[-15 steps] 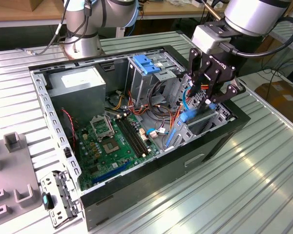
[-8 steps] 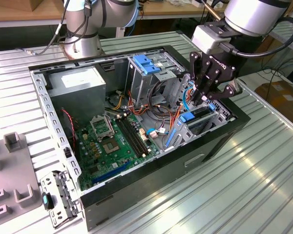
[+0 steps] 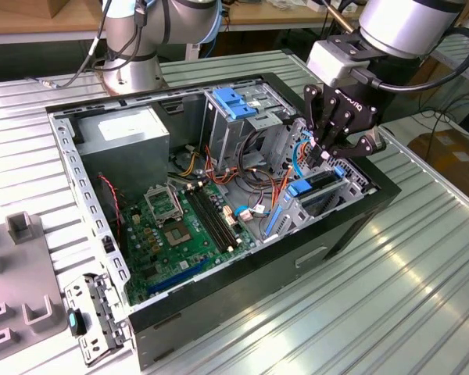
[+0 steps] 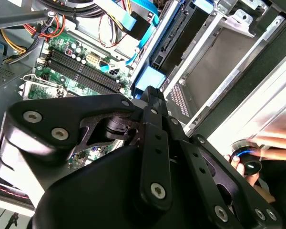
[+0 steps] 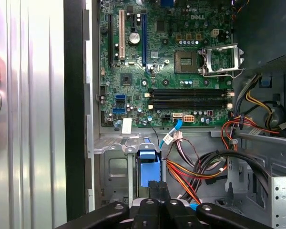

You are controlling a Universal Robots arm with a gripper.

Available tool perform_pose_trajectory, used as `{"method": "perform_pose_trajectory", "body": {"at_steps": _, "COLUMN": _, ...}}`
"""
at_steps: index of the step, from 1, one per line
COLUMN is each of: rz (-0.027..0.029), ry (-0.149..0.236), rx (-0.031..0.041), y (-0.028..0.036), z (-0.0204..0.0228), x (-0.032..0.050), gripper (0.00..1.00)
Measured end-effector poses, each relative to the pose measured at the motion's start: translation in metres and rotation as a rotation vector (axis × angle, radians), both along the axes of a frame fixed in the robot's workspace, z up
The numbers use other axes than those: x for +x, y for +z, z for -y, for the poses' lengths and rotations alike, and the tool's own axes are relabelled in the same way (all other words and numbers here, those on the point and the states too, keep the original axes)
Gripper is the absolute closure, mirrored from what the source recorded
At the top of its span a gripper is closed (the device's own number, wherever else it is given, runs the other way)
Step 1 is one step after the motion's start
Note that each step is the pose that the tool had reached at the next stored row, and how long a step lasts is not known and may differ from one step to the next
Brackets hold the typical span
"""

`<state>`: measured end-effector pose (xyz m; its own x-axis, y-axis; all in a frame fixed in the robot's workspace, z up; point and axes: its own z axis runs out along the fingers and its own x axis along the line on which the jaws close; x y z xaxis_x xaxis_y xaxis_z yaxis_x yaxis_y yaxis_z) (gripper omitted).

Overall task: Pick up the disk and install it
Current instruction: 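Insert the disk into the insertion slot, then insert the first disk wire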

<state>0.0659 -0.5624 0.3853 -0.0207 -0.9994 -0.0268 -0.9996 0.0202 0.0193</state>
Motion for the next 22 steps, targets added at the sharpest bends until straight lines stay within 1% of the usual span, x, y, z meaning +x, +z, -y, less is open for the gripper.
{"method": "perform_pose_trajectory", "body": {"at_steps": 11, "rz": 0.0000, "ry": 0.000, "rx": 0.0001, "y": -0.0002, "z": 0.0000, "x": 0.0002, "gripper": 0.89}}
{"method": "perform_pose_trajectory", "body": {"at_steps": 22, "rz": 0.0000, "ry": 0.000, "rx": 0.0001, "y": -0.0005, "z": 0.0000, "x": 0.0082, "gripper": 0.89}}
